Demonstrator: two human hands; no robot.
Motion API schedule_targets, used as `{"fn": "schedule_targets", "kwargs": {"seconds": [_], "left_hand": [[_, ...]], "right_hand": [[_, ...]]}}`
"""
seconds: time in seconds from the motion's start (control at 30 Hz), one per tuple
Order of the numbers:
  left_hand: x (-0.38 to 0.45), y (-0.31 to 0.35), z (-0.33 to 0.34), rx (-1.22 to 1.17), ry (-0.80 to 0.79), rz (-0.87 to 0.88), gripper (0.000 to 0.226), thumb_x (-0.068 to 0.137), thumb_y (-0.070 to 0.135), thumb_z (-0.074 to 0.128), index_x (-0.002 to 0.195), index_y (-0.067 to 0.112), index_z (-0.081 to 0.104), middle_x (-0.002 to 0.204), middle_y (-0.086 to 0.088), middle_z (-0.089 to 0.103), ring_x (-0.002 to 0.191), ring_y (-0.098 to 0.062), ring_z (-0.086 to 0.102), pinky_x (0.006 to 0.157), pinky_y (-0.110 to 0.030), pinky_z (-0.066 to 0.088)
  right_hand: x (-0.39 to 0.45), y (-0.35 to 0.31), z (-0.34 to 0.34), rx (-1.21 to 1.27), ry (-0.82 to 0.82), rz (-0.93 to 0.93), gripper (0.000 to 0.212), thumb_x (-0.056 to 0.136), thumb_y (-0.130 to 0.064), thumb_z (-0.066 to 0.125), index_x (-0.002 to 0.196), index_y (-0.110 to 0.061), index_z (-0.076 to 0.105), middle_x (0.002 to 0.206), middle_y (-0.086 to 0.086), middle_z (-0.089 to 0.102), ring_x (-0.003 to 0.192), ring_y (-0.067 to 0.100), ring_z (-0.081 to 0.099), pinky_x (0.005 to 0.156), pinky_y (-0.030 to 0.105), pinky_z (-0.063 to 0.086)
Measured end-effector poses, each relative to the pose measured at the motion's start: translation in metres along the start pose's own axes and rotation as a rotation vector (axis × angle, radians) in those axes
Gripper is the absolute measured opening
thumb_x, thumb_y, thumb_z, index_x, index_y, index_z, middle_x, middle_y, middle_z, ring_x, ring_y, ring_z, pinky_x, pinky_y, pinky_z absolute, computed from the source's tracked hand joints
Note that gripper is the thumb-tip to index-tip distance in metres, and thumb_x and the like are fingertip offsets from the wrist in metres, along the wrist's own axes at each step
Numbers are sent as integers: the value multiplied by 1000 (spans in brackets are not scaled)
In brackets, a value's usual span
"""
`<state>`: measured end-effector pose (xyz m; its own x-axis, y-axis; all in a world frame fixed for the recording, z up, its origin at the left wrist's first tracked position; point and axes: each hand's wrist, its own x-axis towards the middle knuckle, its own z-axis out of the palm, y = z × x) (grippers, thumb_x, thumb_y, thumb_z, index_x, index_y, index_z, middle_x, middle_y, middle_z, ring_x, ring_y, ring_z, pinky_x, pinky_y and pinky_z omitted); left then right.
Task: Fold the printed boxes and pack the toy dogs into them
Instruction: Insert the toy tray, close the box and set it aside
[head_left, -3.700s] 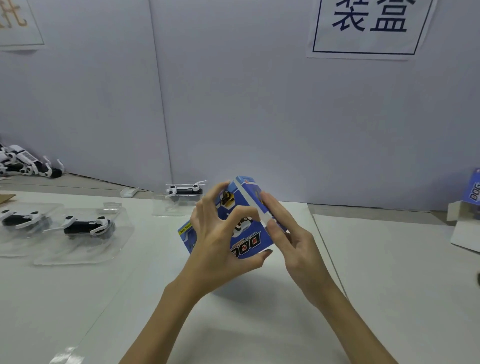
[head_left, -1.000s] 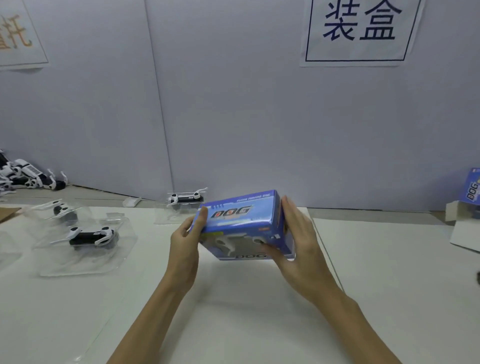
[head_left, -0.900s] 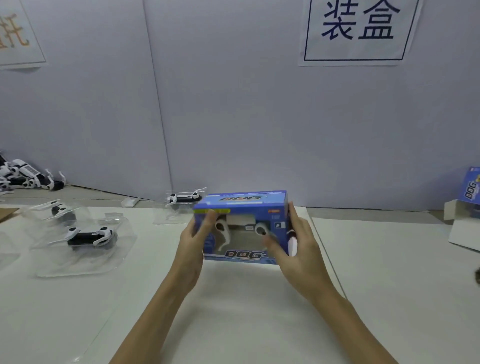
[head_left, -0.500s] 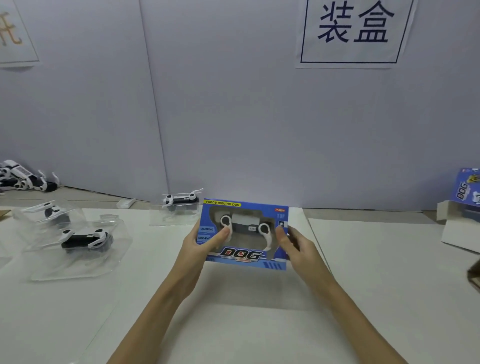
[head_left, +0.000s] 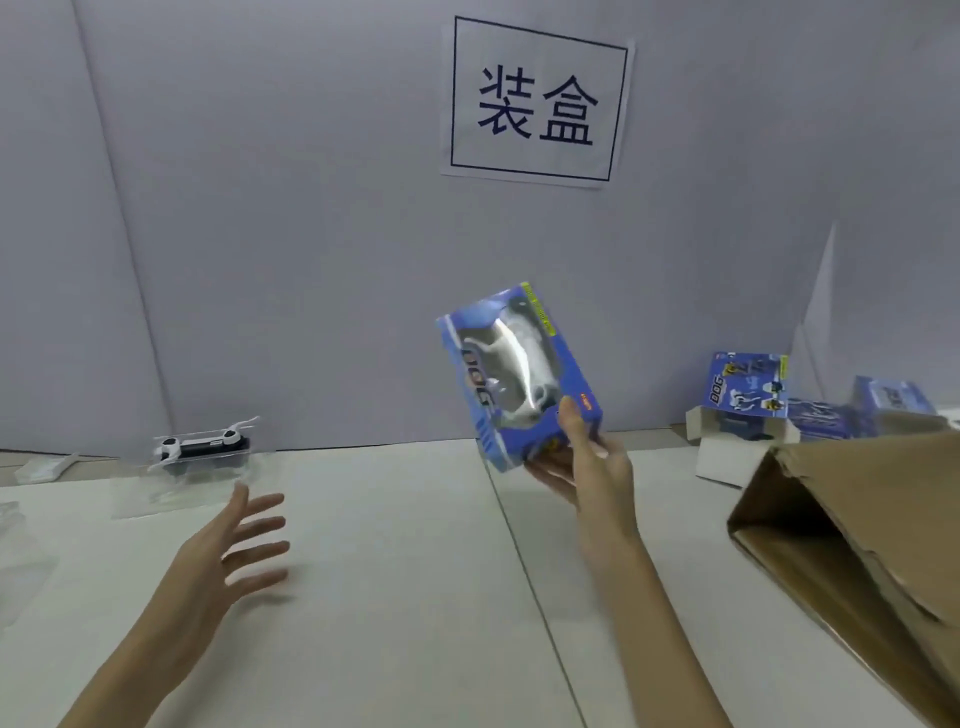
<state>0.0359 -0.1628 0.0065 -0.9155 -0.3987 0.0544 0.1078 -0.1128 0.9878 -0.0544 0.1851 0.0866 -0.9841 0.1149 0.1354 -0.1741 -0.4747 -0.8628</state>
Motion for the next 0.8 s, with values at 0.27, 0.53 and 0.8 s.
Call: {"fn": "schedule_targets", "kwargs": {"seconds": [0.27,0.53,0.8], "left_hand": [[-5,-3,21,179,-27,-7,49,87,68,56,100,29,83,105,0,78,95,-29,75,75,-45,61],[-18,-40,32,1153,-99,537,61,82,77,40,122,41,68,127,16,58,116,-19,58,93,-43,38],[-6,-61,29,1270,-9,673,44,85,66,42,108,43,72,113,24,63,99,-18,69,79,-41,40]], "right_hand": [[19,1,-25,40,307,-124,54,92,-18,78,137,-17,49,122,7,70,97,12,72,83,29,58],[21,78,-4,-531,-40,172,28,99,0,48,94,-6,74,81,10,78,62,17,69,57,27,56],[159,60,-55,-1274,274,-117,25,98,-5,50,118,4,63,133,22,58,120,38,57,90,38,47]]}}
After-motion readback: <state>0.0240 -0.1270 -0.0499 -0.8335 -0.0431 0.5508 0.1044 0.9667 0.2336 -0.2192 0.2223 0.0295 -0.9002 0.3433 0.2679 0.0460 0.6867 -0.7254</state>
